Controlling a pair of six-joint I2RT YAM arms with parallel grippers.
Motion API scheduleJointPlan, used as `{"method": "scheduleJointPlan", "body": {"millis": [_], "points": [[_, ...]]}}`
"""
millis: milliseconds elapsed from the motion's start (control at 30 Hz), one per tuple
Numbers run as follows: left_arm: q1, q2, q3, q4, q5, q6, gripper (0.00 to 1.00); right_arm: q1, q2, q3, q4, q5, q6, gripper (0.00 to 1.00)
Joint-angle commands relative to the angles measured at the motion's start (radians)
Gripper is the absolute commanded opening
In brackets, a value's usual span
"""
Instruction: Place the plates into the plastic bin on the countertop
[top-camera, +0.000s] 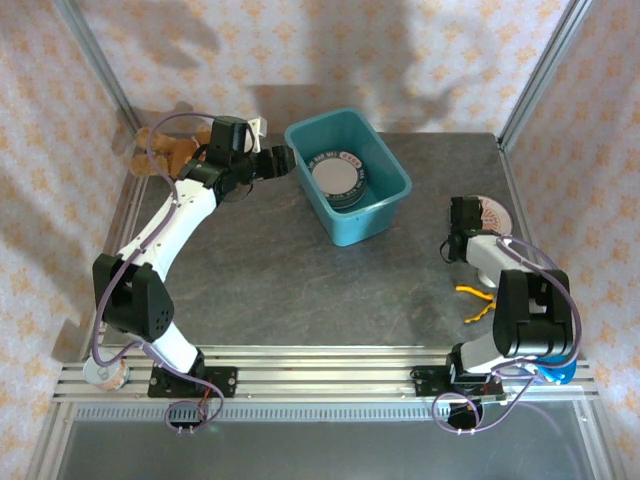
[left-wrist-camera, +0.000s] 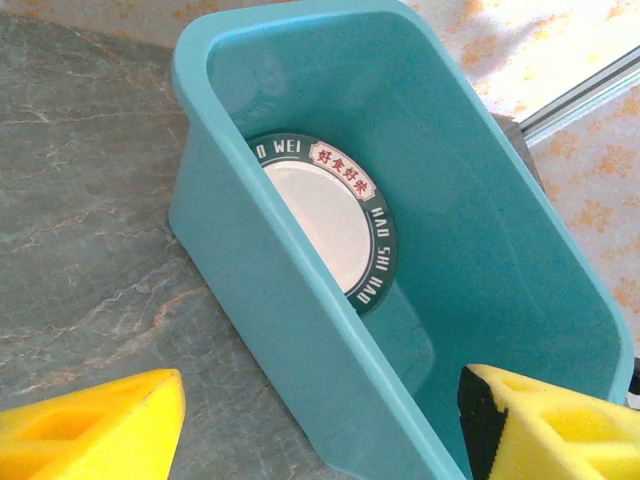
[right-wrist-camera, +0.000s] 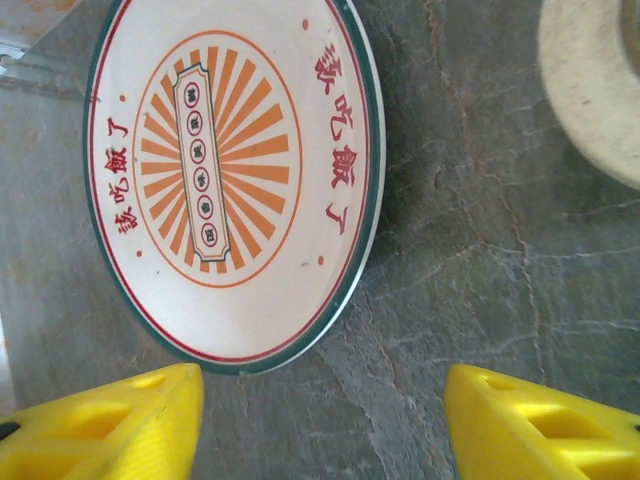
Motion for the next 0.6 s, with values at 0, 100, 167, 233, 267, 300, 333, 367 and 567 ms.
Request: {"method": "scheduleJointPlan", "body": {"millis": [0, 100, 167, 233, 267, 300, 333, 367, 567], "points": [[0.0, -0.024, 0.011, -0.015, -0.014, 0.033, 0.74, -0.013, 0.036, 0.039, 0.038, 0.063, 0.039, 0.64], [0.002, -0.024, 0.014, -0.022, -0.02, 0.039, 0.74, -0.02, 0.065, 0.043, 0.058, 0.076, 0.053, 0.63], [0.003, -0.023, 0.014, -0.026, -0.025, 0.044, 0.74, -0.028, 0.086, 0.043, 0.079, 0.078, 0.064, 0.63], [0.006, -0.021, 0.015, -0.028, -0.028, 0.044, 0.74, -0.038, 0.119, 0.048, 0.096, 0.058, 0.072, 0.62], [0.006, -0.018, 0.015, -0.026, -0.028, 0.043, 0.74, -0.043, 0.133, 0.052, 0.1, 0.049, 0.078, 0.62], [0.008, -0.016, 0.017, -0.025, -0.028, 0.041, 0.74, -0.044, 0.147, 0.054, 0.11, 0.047, 0.084, 0.62], [0.008, -0.013, 0.018, -0.026, -0.029, 0.042, 0.74, -0.044, 0.158, 0.055, 0.123, 0.043, 0.085, 0.62], [0.008, -0.011, 0.021, -0.026, -0.031, 0.04, 0.74, -0.045, 0.169, 0.059, 0.124, 0.044, 0.089, 0.62], [0.008, 0.013, 0.04, -0.027, -0.039, 0.031, 0.74, -0.06, 0.225, 0.069, 0.187, 0.029, 0.081, 0.59]]}}
